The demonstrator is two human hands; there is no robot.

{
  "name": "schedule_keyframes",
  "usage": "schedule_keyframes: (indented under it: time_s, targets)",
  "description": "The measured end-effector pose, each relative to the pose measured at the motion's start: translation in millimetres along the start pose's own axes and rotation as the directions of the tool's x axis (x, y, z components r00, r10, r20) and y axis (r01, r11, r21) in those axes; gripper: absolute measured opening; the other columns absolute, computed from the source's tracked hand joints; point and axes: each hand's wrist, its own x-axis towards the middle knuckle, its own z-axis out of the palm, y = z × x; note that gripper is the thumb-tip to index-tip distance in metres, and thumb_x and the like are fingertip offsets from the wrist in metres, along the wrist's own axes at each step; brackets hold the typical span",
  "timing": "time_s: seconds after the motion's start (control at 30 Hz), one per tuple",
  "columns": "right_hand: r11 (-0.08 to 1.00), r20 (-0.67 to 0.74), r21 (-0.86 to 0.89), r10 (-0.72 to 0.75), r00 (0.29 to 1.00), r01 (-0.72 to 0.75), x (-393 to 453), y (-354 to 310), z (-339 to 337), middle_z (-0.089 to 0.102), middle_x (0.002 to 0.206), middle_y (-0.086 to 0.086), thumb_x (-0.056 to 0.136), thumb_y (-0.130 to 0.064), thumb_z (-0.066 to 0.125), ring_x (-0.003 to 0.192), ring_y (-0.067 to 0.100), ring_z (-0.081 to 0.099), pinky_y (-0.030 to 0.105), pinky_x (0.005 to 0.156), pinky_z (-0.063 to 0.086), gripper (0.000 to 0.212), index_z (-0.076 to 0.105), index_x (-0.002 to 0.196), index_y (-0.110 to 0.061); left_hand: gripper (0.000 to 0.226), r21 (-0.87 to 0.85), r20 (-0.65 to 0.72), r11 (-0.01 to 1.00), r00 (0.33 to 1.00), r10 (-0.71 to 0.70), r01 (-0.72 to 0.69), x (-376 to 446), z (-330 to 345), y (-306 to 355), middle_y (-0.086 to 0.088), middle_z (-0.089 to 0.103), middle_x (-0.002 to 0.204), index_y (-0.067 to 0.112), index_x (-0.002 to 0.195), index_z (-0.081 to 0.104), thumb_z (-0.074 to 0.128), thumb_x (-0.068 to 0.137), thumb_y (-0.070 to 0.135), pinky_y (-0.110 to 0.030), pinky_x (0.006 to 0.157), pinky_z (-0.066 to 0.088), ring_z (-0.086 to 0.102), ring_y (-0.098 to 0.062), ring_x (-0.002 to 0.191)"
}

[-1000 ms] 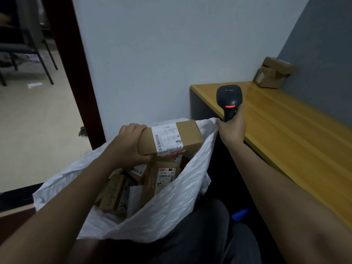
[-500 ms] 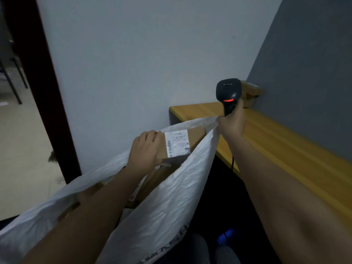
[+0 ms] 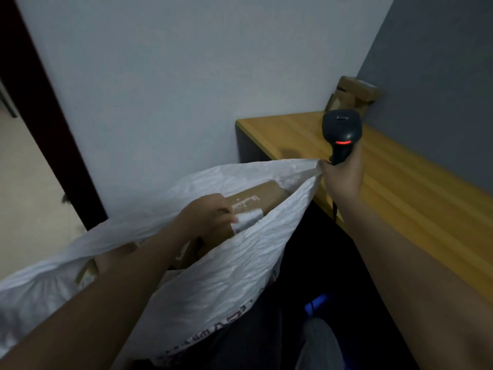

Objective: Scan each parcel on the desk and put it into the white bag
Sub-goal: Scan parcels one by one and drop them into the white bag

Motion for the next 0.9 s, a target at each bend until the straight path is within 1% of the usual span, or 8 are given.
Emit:
schedule_keyframes:
  time_s: [0.07, 0.13, 0.2, 0.3, 0.43, 0.53, 0.7, 0.9]
  targets:
    - [1.0, 0.008, -0.008, -0.006, 1.0, 0.006, -2.8, -0.9, -0.9, 0.059, 0.116, 0.0, 0.079, -0.001, 0.069, 0.106, 0.021, 0.059, 0.04, 0.089, 0.051, 0.055, 0.047, 0.126, -0.018, 0.028, -0.013, -0.18, 1.0, 0.984, -0.001, -0.001, 2.9, -3.5, -11.2, -0.004, 0.066, 0.097, 0.012, 0.094, 0.073, 0.06, 0.089, 0.036, -0.039, 0.084, 0.048, 0.06, -0.022, 0.094]
    - [1.0, 0.014, -0.022, -0.014, 1.0, 0.014, -5.3, -2.1, -2.4, 0.059, 0.114, -0.003, 0.079, -0.001, 0.068, 0.105, 0.02, 0.059, 0.037, 0.087, 0.05, 0.054, 0.047, 0.127, -0.017, 0.025, 0.202, -0.239, 0.975, 0.97, -0.048, 0.097, 7.7, -9.2, -21.8, -0.006, 0.063, 0.115, 0.014, 0.11, 0.069, 0.051, 0.093, 0.02, -0.04, 0.095, 0.044, 0.055, -0.026, 0.109]
    - [0.999, 0.016, -0.04, -0.017, 1.0, 0.017, -6.8, -3.7, -3.7, 0.058, 0.112, -0.004, 0.08, -0.002, 0.068, 0.104, 0.019, 0.058, 0.036, 0.085, 0.049, 0.052, 0.048, 0.126, -0.016, 0.04, 0.37, -0.087, 0.909, 0.981, -0.172, 0.192, 10.5, -13.2, -30.0, -0.005, 0.054, 0.133, 0.018, 0.126, 0.061, 0.049, 0.09, 0.007, -0.041, 0.103, 0.04, 0.046, -0.027, 0.124]
    - [0.998, 0.009, -0.066, -0.014, 1.0, 0.015, -9.0, -5.6, -1.9, 0.057, 0.108, -0.005, 0.081, -0.003, 0.068, 0.102, 0.02, 0.058, 0.035, 0.084, 0.048, 0.048, 0.049, 0.123, -0.014, 0.052, 0.31, 0.097, 0.923, 0.958, -0.271, 0.229, 8.7, -18.4, -44.1, -0.005, 0.044, 0.146, 0.018, 0.136, 0.053, 0.051, 0.086, 0.002, -0.042, 0.111, 0.032, 0.037, -0.026, 0.135]
    - [0.998, -0.015, -0.062, -0.021, 1.0, 0.02, -9.9, -8.8, 5.6, 0.06, 0.111, -0.003, 0.08, -0.004, 0.07, 0.1, 0.019, 0.058, 0.036, 0.083, 0.048, 0.051, 0.049, 0.125, -0.016, 0.041, 0.187, 0.077, 0.953, 0.964, -0.255, 0.238, 3.7, -28.6, -46.9, -0.005, 0.047, 0.145, 0.015, 0.135, 0.054, 0.057, 0.096, 0.025, -0.035, 0.114, 0.026, 0.038, -0.022, 0.136]
    - [0.998, -0.017, -0.053, -0.018, 1.0, 0.017, -10.5, -13.9, 9.1, 0.057, 0.108, -0.006, 0.081, -0.003, 0.069, 0.097, 0.015, 0.055, 0.03, 0.08, 0.042, 0.051, 0.05, 0.126, -0.016, 0.064, 0.199, 0.105, 0.939, 0.947, -0.304, 0.279, -6.4, -38.8, -49.3, 0.0, 0.045, 0.146, 0.021, 0.138, 0.05, 0.069, 0.084, 0.047, -0.036, 0.111, 0.03, 0.038, -0.021, 0.135]
    - [0.999, -0.009, -0.034, 0.002, 1.0, -0.002, -15.0, -24.6, 11.1, 0.06, 0.109, -0.002, 0.081, -0.004, 0.069, 0.096, 0.016, 0.057, 0.029, 0.079, 0.043, 0.049, 0.051, 0.126, -0.014, 0.023, 0.306, -0.217, 0.901, 0.944, -0.248, 0.307, -17.3, -44.1, -46.9, -0.005, 0.065, 0.101, 0.014, 0.097, 0.068, 0.053, 0.096, 0.03, -0.03, 0.07, 0.039, 0.06, -0.026, 0.098]
    - [0.999, -0.005, 0.046, 0.015, 1.0, -0.015, -16.4, -42.8, 16.6, 0.06, 0.099, -0.002, 0.081, -0.004, 0.065, 0.089, 0.019, 0.06, 0.032, 0.077, 0.047, 0.045, 0.053, 0.122, -0.016, 0.03, 0.153, -0.511, 0.949, 0.844, -0.163, 0.276, 4.5, -81.3, -20.0, -0.004, 0.06, 0.082, 0.011, 0.089, 0.063, 0.044, 0.101, 0.031, -0.031, 0.063, 0.035, 0.056, -0.028, 0.078]
